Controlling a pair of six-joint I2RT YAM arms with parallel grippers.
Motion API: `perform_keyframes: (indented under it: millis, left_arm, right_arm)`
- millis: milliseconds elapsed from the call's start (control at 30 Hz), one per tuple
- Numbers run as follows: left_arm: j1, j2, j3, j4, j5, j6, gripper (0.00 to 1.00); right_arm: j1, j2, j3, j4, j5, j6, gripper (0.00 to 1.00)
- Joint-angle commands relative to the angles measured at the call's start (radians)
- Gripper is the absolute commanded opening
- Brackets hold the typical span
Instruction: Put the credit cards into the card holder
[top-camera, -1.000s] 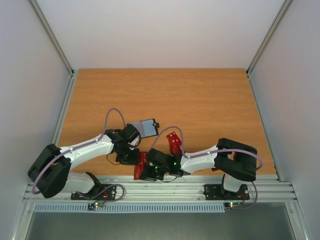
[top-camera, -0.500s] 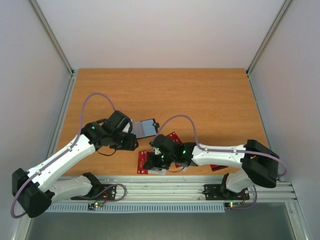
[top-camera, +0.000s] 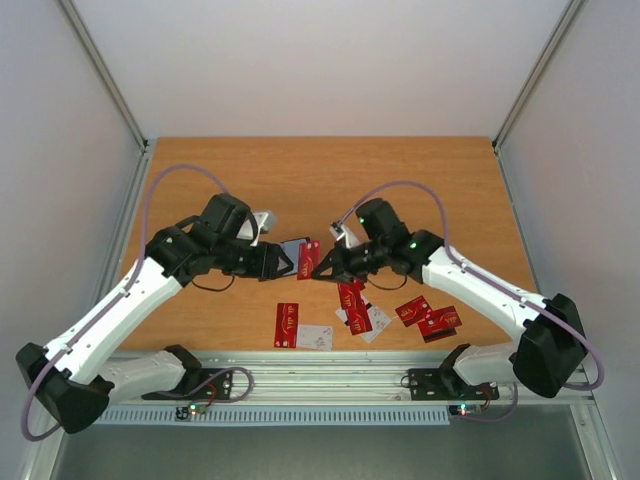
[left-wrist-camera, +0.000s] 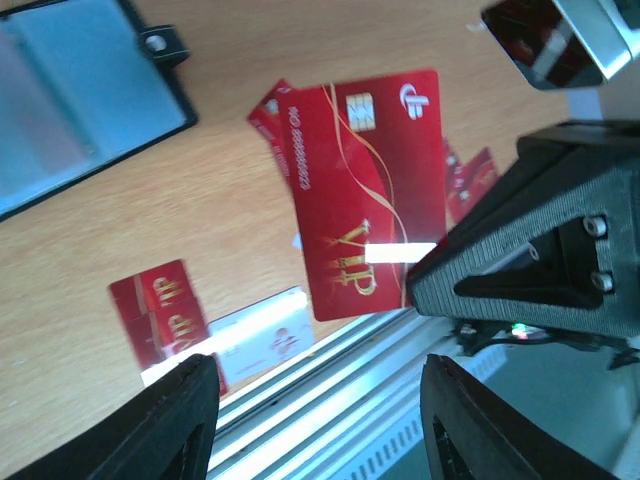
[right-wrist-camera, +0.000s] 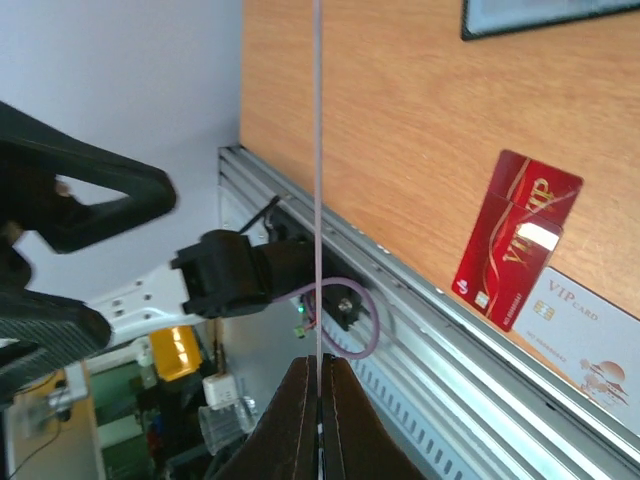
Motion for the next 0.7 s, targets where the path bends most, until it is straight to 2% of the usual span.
perform_keyframes:
  millis: [0, 133, 300, 433, 667]
  left_arm:
    - [0.008, 0.028, 0.037, 0.145, 0.137, -0.052, 0.58]
    - [0.034, 0.062, 0.025, 0.262, 0.216, -0.106, 0.58]
    - [0.130, 0.121, -0.048, 0.540, 0.394, -0.173, 0.58]
    - [0.197, 0.210, -0.045, 0.669, 0.521, -0.191, 0.58]
    - [0.296, 0.285, -0.054, 0.894, 0.640, -0.285, 0.53]
  right_arm:
    - [-0.102, -0.003, 0.065, -0.082, -0.192, -0.097, 0.01]
    - [-0.190, 0.022, 0.102, -0.075, -0.277, -0.116, 0.01]
    - [-0.268, 0.062, 0.129, -0.009, -0.381, -0.135, 0.01]
    - [-0.301, 0.103, 0.151, 0.043, -0.427, -0.120, 0.01]
    - [-0.328, 0.141, 0.192, 0.164, -0.477, -0.071, 0.01]
